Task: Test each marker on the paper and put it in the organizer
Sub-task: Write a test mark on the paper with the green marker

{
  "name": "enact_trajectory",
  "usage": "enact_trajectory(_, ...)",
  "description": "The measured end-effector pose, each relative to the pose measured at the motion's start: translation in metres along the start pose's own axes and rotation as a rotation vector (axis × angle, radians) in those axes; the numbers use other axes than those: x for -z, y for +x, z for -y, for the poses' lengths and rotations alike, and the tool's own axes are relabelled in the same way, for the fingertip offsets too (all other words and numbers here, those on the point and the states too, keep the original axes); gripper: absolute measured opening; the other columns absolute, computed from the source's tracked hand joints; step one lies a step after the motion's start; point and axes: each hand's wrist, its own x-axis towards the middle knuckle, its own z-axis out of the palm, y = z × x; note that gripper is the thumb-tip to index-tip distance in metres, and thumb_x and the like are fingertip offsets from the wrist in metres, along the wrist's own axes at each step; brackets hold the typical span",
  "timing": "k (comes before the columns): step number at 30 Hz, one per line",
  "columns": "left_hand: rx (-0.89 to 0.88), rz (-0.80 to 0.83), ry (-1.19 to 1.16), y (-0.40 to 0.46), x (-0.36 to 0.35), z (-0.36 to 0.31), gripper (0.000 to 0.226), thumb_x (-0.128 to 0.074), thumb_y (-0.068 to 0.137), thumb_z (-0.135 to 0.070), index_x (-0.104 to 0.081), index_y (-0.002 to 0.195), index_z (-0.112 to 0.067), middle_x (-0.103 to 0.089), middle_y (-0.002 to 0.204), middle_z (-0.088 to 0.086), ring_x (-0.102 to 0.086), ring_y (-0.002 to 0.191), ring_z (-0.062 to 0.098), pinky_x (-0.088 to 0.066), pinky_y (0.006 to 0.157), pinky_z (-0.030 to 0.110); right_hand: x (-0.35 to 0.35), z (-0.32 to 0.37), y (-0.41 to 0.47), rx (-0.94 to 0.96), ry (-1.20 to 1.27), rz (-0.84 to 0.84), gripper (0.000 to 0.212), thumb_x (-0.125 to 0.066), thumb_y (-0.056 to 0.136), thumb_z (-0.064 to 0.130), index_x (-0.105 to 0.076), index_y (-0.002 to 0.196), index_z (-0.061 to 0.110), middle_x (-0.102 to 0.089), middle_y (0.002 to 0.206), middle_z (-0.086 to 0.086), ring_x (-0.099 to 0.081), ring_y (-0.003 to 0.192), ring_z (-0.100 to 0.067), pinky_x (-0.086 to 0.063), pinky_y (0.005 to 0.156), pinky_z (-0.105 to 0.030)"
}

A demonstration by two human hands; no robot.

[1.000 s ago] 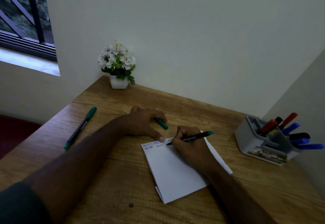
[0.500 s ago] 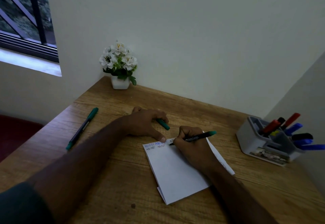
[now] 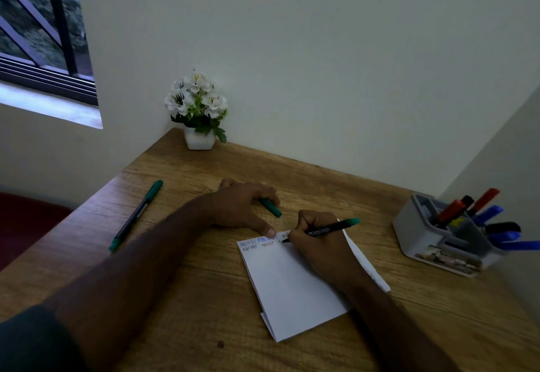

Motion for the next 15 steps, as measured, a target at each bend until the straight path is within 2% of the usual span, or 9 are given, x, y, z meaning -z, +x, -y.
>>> enact_trajectory(4, -0.005, -0.021, 0.056, 0.0011, 0.0003, 0.0003, 0.077, -0.073, 0.061, -0.071, -0.051, 0.13, -0.043, -0.039, 0.151, -0.015, -0.032, 0.14, 0.012, -0.009, 0.114, 0.047, -0.0016, 0.0004, 0.0005, 0.009, 0.001, 0.006, 0.028, -0.061, 0.067, 0.042, -0.051, 0.052, 0.02, -0.054, 0.055, 0.008, -0.049, 0.053, -0.003, -0.038, 0.049, -0.029)
enact_trajectory(7, -0.004, -0.017, 0.045, 0.0006, 0.0003, 0.0004, 0.075, -0.074, 0.063, -0.068, -0.051, 0.13, -0.044, -0.037, 0.152, -0.016, -0.03, 0.141, 0.012, -0.008, 0.115, 0.049, -0.0016, -0.0005, 0.001, 0.007, 0.027, -0.005, 0.032, -0.062, 0.067, 0.04, -0.05, 0.052, 0.014, -0.052, 0.055, 0.005, -0.047, 0.053, -0.006, -0.037, 0.049, -0.032)
enact_trajectory(11, -0.009, -0.018, 0.03, -0.0012, 0.0011, -0.0009, 0.075, -0.074, 0.062, -0.068, -0.052, 0.129, -0.043, -0.04, 0.151, -0.015, -0.033, 0.139, 0.011, -0.011, 0.114, 0.047, -0.0016, 0.0003, 0.0005, 0.009, 0.053, -0.001, 0.027, -0.062, 0.066, 0.038, -0.045, 0.049, 0.024, -0.048, 0.052, 0.008, -0.045, 0.051, -0.003, -0.034, 0.047, -0.025)
enact_trajectory(15, -0.004, -0.027, 0.043, -0.0033, 0.0021, -0.0053, 0.071, -0.076, 0.066, -0.063, -0.051, 0.13, -0.042, -0.041, 0.15, -0.015, -0.035, 0.136, 0.012, -0.011, 0.114, 0.044, -0.0019, 0.0001, 0.0012, 0.002, 0.087, -0.008, 0.029, -0.063, 0.065, 0.036, -0.046, 0.049, 0.019, -0.048, 0.052, 0.006, -0.044, 0.051, -0.004, -0.034, 0.048, -0.028)
